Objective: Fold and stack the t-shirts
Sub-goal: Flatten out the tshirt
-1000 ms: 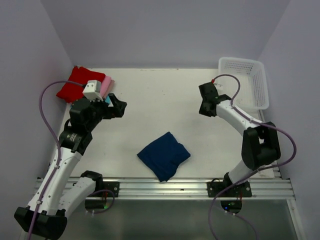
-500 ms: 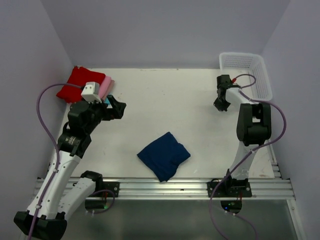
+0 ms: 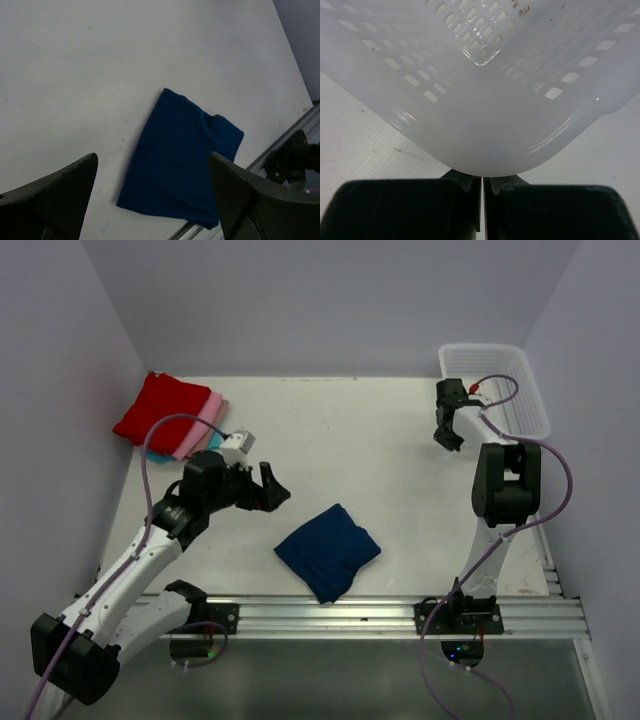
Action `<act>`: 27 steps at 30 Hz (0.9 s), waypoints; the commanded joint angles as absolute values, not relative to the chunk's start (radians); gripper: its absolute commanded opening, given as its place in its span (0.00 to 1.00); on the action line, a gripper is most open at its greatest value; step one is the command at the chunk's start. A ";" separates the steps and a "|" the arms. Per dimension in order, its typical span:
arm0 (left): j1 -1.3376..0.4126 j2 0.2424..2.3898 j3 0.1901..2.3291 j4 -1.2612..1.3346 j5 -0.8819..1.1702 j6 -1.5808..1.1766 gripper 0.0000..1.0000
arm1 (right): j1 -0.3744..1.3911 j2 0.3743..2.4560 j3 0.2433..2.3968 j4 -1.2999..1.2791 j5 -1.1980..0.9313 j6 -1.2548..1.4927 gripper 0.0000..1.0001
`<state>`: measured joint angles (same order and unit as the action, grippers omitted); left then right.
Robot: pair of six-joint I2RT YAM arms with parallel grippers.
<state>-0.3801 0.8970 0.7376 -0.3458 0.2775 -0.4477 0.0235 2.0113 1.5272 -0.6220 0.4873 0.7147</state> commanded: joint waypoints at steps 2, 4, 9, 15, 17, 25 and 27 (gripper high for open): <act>-0.633 0.914 0.736 -0.419 0.279 -0.503 0.96 | 0.005 1.985 1.592 -0.525 0.546 0.628 0.00; -0.740 0.916 0.726 -0.440 0.262 -0.553 0.99 | 0.005 1.980 1.586 -0.509 0.485 0.603 0.00; -1.128 1.014 0.722 -0.489 0.110 -0.673 1.00 | 0.018 1.898 1.494 -0.448 0.223 0.560 0.01; -1.380 1.290 0.770 -0.529 -0.101 -0.733 1.00 | 0.112 1.662 1.286 -0.359 0.118 0.503 0.45; -1.413 1.354 0.805 -0.540 -0.161 -0.745 1.00 | 0.138 1.584 1.221 -0.319 0.078 0.479 0.46; -1.428 1.408 0.865 -0.586 -0.386 -0.785 1.00 | 0.195 1.226 0.967 -0.304 0.005 0.442 0.42; -1.431 1.407 0.876 -0.578 -0.428 -0.791 1.00 | 0.195 1.195 0.945 -0.331 0.003 0.437 0.42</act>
